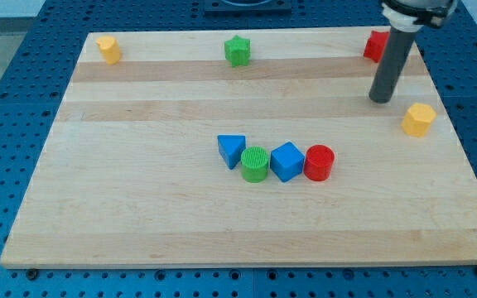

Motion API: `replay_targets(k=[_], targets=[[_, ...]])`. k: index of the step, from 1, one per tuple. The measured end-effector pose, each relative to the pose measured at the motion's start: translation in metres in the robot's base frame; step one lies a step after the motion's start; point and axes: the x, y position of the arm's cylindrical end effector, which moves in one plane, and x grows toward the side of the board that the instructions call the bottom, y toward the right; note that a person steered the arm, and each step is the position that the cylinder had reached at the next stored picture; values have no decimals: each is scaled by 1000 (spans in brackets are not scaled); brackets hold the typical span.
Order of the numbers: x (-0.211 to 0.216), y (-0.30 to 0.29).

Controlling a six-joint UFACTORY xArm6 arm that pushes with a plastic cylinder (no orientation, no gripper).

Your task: Move the yellow hexagon to the top right of red circle

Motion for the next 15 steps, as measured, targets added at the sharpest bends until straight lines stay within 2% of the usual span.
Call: replay_targets(k=[4,6,8,15], targets=[[0,73],[23,101],[44,103],[52,33]])
